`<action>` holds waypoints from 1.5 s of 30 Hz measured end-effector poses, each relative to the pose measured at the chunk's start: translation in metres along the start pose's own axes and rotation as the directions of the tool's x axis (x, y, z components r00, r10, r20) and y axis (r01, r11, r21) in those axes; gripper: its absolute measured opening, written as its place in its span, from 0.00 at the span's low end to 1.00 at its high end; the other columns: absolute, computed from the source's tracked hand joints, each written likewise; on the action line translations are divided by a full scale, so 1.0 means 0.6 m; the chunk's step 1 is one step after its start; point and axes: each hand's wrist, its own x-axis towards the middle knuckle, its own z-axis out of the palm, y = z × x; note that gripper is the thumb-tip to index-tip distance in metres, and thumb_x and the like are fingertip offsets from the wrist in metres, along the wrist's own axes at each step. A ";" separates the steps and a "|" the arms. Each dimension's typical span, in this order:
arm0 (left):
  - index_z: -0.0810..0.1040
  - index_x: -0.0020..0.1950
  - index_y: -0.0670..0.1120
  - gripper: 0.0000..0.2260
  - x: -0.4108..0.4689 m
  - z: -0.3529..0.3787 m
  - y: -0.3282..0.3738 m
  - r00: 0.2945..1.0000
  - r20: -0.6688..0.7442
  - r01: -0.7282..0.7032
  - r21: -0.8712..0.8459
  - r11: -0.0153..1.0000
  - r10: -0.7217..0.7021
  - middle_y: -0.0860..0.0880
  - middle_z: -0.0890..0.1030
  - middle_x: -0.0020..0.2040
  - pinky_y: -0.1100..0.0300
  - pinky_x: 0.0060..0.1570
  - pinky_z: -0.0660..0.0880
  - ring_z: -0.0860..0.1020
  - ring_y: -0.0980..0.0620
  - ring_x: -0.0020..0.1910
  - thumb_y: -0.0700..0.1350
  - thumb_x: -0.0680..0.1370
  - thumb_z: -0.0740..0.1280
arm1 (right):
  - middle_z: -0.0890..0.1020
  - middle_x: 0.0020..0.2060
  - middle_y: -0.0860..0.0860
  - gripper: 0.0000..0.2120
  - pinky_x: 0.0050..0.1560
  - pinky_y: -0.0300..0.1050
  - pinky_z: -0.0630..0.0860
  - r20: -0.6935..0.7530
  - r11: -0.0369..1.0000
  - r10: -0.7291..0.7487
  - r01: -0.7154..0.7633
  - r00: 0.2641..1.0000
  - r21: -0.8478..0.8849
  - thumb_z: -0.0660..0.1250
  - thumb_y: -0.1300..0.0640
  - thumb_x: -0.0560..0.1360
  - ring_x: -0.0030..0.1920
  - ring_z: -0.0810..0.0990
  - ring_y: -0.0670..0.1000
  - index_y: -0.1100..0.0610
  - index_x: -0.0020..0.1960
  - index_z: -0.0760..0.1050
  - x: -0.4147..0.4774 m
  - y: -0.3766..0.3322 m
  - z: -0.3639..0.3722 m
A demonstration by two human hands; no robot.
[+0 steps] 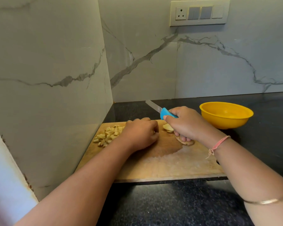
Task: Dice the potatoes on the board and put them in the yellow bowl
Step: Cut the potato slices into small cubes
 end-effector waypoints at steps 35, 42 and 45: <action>0.75 0.59 0.52 0.09 -0.015 -0.003 -0.013 0.996 -0.041 0.083 0.122 0.989 -0.078 0.52 0.76 0.56 0.54 0.56 0.72 0.73 0.51 0.55 0.47 0.81 0.59 | 0.75 0.35 0.48 0.16 0.24 0.34 0.67 -0.154 0.997 -0.058 0.064 0.986 0.039 0.56 0.49 0.81 0.26 0.74 0.45 0.53 0.66 0.70 -0.003 0.063 -0.014; 0.70 0.65 0.53 0.12 0.001 0.004 -0.015 0.965 -0.074 0.260 0.112 0.959 -0.253 0.50 0.71 0.64 0.52 0.61 0.66 0.68 0.48 0.63 0.51 0.82 0.58 | 0.77 0.36 0.49 0.14 0.28 0.35 0.71 -0.174 0.990 -0.123 0.133 0.977 0.047 0.57 0.49 0.80 0.30 0.74 0.45 0.54 0.60 0.73 -0.002 0.065 -0.007; 0.72 0.65 0.54 0.15 0.008 -0.002 -0.007 0.954 -0.098 0.295 0.163 0.942 -0.282 0.50 0.69 0.67 0.49 0.64 0.62 0.64 0.47 0.67 0.55 0.82 0.56 | 0.78 0.40 0.49 0.15 0.33 0.36 0.74 -0.235 0.986 -0.145 0.159 0.961 0.044 0.58 0.49 0.80 0.34 0.75 0.46 0.55 0.62 0.73 0.001 0.066 -0.005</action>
